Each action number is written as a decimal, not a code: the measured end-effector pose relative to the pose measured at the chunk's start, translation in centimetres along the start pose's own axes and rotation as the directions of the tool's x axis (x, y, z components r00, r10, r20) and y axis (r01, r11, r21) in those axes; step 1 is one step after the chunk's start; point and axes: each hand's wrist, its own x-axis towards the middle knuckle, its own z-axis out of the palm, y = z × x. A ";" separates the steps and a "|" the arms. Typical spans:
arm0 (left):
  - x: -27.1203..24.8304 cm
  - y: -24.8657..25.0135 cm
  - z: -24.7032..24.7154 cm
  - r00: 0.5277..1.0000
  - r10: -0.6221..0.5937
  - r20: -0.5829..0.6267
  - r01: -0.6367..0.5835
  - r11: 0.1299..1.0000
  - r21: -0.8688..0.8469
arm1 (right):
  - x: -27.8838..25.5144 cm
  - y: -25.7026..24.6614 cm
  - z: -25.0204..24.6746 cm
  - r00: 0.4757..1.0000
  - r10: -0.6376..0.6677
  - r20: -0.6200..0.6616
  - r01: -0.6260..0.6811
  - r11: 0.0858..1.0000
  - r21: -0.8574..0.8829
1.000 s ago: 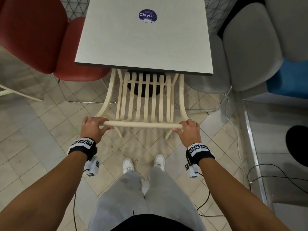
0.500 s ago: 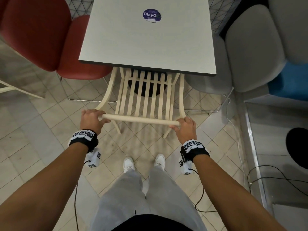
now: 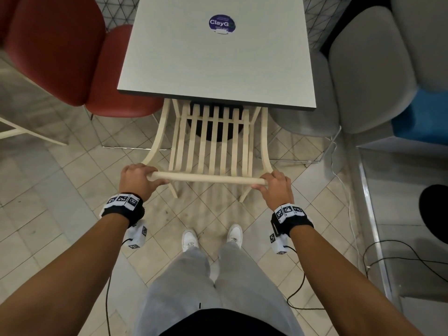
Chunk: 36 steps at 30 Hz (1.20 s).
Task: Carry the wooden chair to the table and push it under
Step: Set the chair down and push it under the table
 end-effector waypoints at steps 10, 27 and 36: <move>-1.8 1.2 1.0 1.000 -0.008 0.021 0.011 0.986 -0.168 | -0.4 2.0 -0.7 1.000 0.000 0.023 -0.002 0.999 0.053; -1.2 1.5 1.2 1.000 -0.029 0.006 0.029 0.977 -0.213 | -1.1 1.9 -0.5 1.000 0.029 0.012 -0.030 0.996 0.087; -1.1 1.8 1.2 0.999 -0.041 -0.001 0.039 0.978 -0.206 | -0.5 1.9 -0.7 0.999 0.036 0.039 -0.039 0.996 0.081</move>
